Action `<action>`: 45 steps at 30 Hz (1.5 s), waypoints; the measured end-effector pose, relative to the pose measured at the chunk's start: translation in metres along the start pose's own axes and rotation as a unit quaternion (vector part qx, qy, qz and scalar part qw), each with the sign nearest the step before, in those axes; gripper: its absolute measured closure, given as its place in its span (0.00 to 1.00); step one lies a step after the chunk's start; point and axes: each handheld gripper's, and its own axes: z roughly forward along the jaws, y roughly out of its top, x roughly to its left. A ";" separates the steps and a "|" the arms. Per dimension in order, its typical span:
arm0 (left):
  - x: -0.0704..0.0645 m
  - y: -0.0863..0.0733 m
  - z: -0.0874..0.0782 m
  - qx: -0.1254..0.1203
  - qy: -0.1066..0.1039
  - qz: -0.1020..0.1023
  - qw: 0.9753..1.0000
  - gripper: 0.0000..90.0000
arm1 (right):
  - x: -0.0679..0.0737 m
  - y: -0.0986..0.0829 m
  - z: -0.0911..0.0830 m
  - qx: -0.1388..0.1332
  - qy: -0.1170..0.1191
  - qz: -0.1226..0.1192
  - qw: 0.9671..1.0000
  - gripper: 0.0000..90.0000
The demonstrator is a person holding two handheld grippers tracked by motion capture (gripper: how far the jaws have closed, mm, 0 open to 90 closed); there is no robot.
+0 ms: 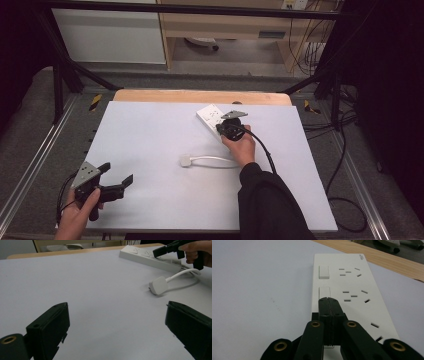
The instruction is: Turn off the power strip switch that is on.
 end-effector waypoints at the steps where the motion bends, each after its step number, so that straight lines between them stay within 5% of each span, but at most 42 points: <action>1: 0.000 0.000 0.000 0.000 0.000 0.000 1.000 0.06 | 0.000 0.000 0.000 0.000 0.000 0.000 1.000 1.00; 16: 0.001 0.000 0.000 0.000 0.001 -0.001 1.000 0.06 | 0.000 0.000 0.001 0.007 0.004 0.008 1.000 1.00; 33: 0.000 0.000 0.001 0.002 -0.002 0.003 1.000 0.06 | 0.002 0.007 -0.010 -0.020 0.011 0.012 1.000 0.99; 38: 0.000 -0.001 0.001 0.004 -0.002 0.003 1.000 0.06 | 0.001 0.011 -0.016 -0.021 0.020 0.011 1.000 0.93; 45: -0.001 -0.001 0.002 0.005 -0.003 0.004 1.000 0.06 | 0.001 0.017 -0.024 -0.015 0.027 0.013 0.999 0.73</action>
